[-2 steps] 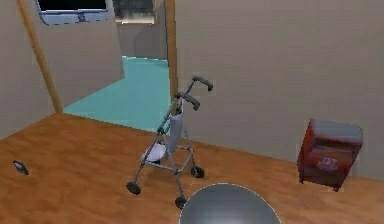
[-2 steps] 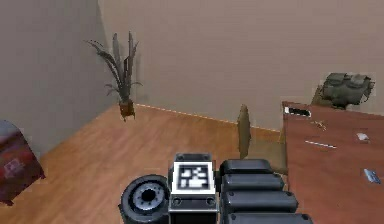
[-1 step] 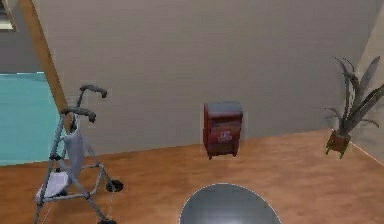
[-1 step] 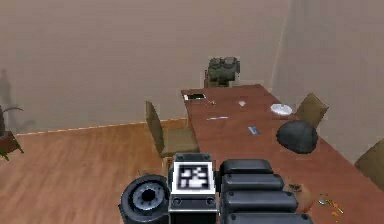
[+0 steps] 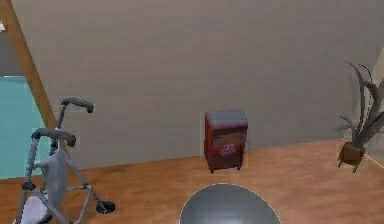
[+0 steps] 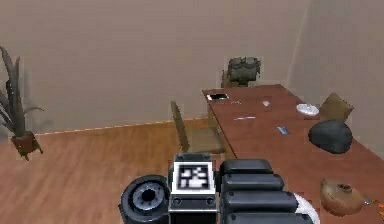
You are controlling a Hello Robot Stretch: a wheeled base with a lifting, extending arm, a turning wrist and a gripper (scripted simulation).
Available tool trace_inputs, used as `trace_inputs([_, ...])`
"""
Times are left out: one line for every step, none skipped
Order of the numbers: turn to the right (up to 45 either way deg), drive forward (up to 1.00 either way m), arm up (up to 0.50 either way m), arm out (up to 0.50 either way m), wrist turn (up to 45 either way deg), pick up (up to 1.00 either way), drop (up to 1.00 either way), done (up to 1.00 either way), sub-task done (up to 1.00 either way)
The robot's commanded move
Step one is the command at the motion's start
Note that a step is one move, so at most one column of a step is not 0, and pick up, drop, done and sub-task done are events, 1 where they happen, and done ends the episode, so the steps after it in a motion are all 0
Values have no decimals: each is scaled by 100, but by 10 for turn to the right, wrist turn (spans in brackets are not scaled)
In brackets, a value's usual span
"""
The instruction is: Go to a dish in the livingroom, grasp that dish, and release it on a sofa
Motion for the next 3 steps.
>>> trace_inputs([-450, 0, 0, 0, 0, 0, 0, 0, 0])
trace_inputs([-450, 0, 0, 0, 0, 0, 0, 0, 0])
trace_inputs([-180, 0, 0, 0, 0, 0, 0, 0, 0])
